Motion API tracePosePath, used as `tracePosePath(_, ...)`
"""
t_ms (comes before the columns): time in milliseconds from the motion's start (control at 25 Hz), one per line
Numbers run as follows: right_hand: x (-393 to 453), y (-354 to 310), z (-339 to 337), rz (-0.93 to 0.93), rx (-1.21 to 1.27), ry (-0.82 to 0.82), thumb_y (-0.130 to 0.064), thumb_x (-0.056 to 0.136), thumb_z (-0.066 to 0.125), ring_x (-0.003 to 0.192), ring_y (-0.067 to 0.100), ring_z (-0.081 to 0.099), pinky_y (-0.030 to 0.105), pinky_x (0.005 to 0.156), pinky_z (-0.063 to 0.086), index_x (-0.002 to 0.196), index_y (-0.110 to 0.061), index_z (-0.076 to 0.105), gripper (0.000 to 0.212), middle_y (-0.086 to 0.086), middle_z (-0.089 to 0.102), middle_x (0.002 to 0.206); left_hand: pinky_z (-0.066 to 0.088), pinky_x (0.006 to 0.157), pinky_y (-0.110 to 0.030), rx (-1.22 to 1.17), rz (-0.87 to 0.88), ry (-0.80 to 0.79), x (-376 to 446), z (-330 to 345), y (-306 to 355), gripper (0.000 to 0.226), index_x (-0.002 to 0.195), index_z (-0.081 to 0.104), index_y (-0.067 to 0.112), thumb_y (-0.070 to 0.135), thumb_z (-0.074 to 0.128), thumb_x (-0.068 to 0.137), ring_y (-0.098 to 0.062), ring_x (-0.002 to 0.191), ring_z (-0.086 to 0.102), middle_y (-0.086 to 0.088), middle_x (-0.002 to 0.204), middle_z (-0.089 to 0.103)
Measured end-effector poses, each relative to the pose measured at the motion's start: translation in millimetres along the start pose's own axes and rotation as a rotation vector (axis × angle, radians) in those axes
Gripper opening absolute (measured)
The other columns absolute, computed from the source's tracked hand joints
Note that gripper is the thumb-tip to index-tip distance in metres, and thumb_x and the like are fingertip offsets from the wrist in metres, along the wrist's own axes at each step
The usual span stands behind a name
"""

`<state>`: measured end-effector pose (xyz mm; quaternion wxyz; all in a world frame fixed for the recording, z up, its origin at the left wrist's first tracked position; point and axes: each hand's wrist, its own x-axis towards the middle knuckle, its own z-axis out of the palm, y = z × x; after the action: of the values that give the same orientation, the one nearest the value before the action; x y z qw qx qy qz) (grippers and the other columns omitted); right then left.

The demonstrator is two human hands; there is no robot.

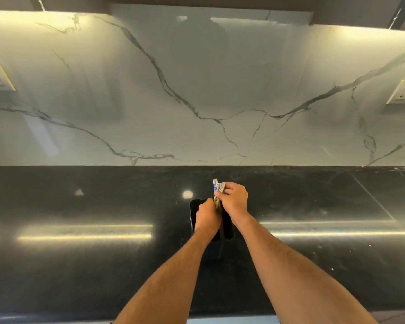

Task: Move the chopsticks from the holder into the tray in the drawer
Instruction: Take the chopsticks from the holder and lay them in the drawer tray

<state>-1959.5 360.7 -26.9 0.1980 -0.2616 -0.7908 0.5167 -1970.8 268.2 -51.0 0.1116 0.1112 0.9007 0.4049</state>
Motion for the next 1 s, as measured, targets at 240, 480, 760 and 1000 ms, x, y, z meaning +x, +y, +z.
tracePosePath(240,-10.8,-13.0,-6.6,-0.100,0.119,0.015,-0.010,0.074,0.088,0.078,0.002,0.075,0.018,0.074,0.059,0.103,-0.015,0.079,0.031,-0.005,0.078,0.084,0.039,0.051,-0.019,-0.132,0.012,0.024,-4.7,-8.1,7.8,0.009,0.095,0.057,0.008,0.010,0.050,0.101,-0.007,0.064,0.055,0.000,0.082,0.061)
tracePosePath(480,-17.3,-41.8,-4.8,-0.108,0.257,-0.023,-0.008,0.082,0.081,0.083,0.013,0.075,0.034,0.077,0.063,0.110,-0.014,0.078,0.028,0.000,0.079,0.092,0.046,0.052,-0.017,-0.501,0.047,0.079,-10.7,-28.1,20.2,0.013,0.091,0.057,-0.001,-0.007,0.047,0.096,-0.007,0.061,0.055,-0.002,0.075,0.060)
tracePosePath(760,-31.9,-112.5,-28.3,-0.175,0.502,-0.133,-0.002,0.085,0.077,0.079,0.015,0.075,0.027,0.075,0.062,0.114,-0.010,0.076,0.031,0.003,0.080,0.098,0.046,0.050,-0.027,-0.777,0.273,0.107,-28.7,-81.6,55.7,0.017,0.096,0.053,-0.006,-0.002,0.038,0.103,-0.018,0.057,0.050,-0.012,0.071,0.055)
tracePosePath(1000,-74.6,-148.3,-56.7,-0.100,0.494,-0.128,0.001,0.087,0.074,0.079,0.015,0.076,0.020,0.064,0.054,0.098,-0.011,0.077,0.017,0.006,0.079,0.089,0.036,0.041,-0.025,-0.898,0.282,0.048,-76.5,-106.0,68.7,0.024,0.098,0.056,0.002,0.003,0.034,0.107,-0.012,0.047,0.043,-0.005,0.064,0.053)
